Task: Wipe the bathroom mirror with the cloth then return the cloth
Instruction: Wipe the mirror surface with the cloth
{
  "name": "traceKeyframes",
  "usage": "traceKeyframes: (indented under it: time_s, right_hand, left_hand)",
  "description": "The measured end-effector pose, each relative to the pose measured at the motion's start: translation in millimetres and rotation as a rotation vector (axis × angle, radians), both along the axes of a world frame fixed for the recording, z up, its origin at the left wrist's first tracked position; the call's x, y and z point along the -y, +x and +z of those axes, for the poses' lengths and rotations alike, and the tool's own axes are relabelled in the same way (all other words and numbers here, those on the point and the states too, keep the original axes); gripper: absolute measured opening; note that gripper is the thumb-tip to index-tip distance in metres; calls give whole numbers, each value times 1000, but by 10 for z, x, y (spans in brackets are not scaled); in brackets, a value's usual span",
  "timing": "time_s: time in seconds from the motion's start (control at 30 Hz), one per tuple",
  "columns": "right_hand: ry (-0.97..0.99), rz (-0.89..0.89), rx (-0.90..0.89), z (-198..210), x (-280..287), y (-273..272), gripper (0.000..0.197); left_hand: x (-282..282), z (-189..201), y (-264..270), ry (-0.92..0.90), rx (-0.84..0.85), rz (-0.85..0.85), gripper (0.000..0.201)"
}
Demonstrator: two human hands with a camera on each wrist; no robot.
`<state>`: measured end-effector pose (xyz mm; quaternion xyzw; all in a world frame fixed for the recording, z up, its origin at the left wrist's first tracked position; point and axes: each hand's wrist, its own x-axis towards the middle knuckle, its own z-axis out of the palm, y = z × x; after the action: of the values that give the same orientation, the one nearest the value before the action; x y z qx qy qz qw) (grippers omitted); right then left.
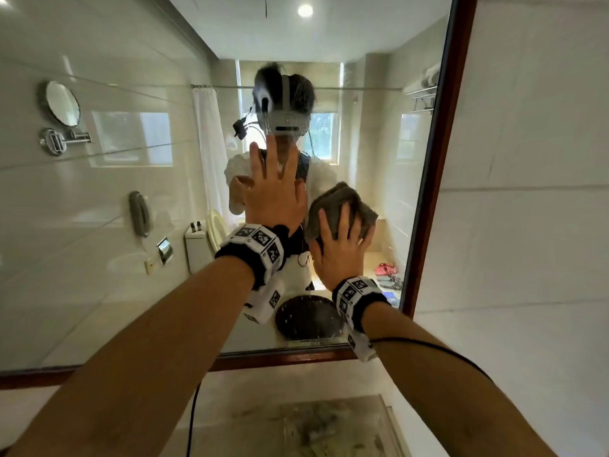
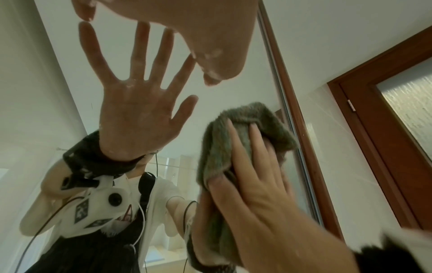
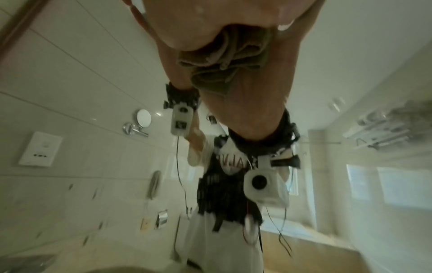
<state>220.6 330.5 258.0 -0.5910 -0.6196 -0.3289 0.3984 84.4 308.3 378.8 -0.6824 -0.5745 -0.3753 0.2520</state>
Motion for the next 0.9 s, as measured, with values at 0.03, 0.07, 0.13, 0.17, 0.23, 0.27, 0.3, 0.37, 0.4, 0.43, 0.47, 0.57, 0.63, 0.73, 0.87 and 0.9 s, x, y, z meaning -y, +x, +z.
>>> traceKeyframes:
  time_s: [0.03,0.07,0.13,0.17,0.23,0.27,0.3,0.37,0.4,0.43,0.47,0.57,0.63,0.73,0.87,0.9]
  right_hand:
    - [-22,-8,-14,-149,34,38,59]
    - [-47,-18,-24,-292,68,79,59]
    - [-95,-35,-53,-492,130,148,61]
    - [-114,-38,-67,-544,155,176,62]
    - [-135,-39,-83,-544,174,199,63]
    - [-139,-39,-92,-507,170,211,65]
    - [-138,-39,-103,-448,163,215,66]
    - [-123,-38,-122,-260,132,245,68]
    - [-105,-34,-126,-127,107,266,68]
    - [-81,-30,-128,31,83,284,68]
    - [-61,-25,-131,213,58,298,68]
    - [-28,-15,-148,742,-10,311,69]
    - [-6,-26,-170,979,-51,263,70]
    - [38,-74,-224,1061,-89,147,68]
    - [93,-71,-244,871,-129,156,67]
    - [97,-72,-242,787,-130,181,67]
  left_hand:
    - [-2,-40,6,-6,2,-8,67]
    - [1,-87,10,-2,-4,-6,69]
    - [1,-183,13,9,-25,17,74]
    - [-2,-234,10,8,-36,25,76]
    - [-17,-321,-8,6,-57,40,78]
    - [-24,-350,-14,13,-68,50,79]
    - [-27,-371,-20,21,-76,59,79]
    - [-39,-386,-16,32,-78,63,80]
    - [-39,-386,-12,33,-76,59,79]
    - [-38,-383,-12,34,-74,57,79]
    - [-38,-379,-10,36,-75,59,79]
    - [-24,-383,15,42,-63,63,79]
    - [1,-374,58,36,-50,72,77]
    - [23,-365,112,34,-13,65,74]
    - [11,-385,89,45,-26,50,73]
    - [3,-393,81,46,-33,52,73]
